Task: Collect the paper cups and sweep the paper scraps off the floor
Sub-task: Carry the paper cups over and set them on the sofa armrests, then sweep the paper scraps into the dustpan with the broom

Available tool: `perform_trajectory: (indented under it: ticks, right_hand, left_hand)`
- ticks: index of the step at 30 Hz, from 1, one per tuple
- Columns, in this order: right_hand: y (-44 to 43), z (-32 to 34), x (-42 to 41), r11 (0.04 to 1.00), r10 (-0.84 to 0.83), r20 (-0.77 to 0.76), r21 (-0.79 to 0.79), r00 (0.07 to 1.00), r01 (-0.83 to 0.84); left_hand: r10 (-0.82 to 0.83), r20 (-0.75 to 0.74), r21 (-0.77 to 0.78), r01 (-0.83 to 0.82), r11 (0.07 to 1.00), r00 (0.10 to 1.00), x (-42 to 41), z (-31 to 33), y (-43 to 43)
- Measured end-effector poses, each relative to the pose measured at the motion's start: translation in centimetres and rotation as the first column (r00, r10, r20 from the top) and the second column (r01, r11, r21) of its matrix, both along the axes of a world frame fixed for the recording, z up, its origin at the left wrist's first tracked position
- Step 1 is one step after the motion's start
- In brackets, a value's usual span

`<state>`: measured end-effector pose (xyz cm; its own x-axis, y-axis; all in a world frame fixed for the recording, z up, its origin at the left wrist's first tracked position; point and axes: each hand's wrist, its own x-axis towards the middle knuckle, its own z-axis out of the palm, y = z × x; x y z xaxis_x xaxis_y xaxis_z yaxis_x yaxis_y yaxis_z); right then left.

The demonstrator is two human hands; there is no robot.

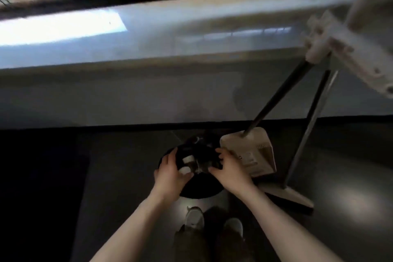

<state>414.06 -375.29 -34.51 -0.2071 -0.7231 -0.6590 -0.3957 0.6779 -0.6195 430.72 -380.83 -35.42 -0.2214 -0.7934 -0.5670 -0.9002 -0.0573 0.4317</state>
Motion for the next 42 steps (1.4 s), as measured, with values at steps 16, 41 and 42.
perform_trajectory:
  ticks: [16, 41, 42]
  right_hand:
    - [9.3, 24.7, -8.2, 0.947, -0.207, -0.050, -0.262, 0.977, 0.187]
    - [-8.0, 26.4, -23.1, 0.771, -0.492, 0.075, -0.426, 0.867, 0.474]
    - [-8.7, 25.9, -23.3, 0.762, -0.502, 0.099, -0.419, 0.859, 0.493]
  left_hand:
    - [-0.305, -0.458, -0.359, 0.140, 0.923, 0.835, -13.3, 24.0, 0.0]
    - [-0.818, -0.418, -0.416, 0.717, 0.559, 0.395, -25.2, 19.6, -8.4]
    - [-0.823, -0.409, -0.413, 0.725, 0.551, 0.393, -25.1, 19.4, -8.6]
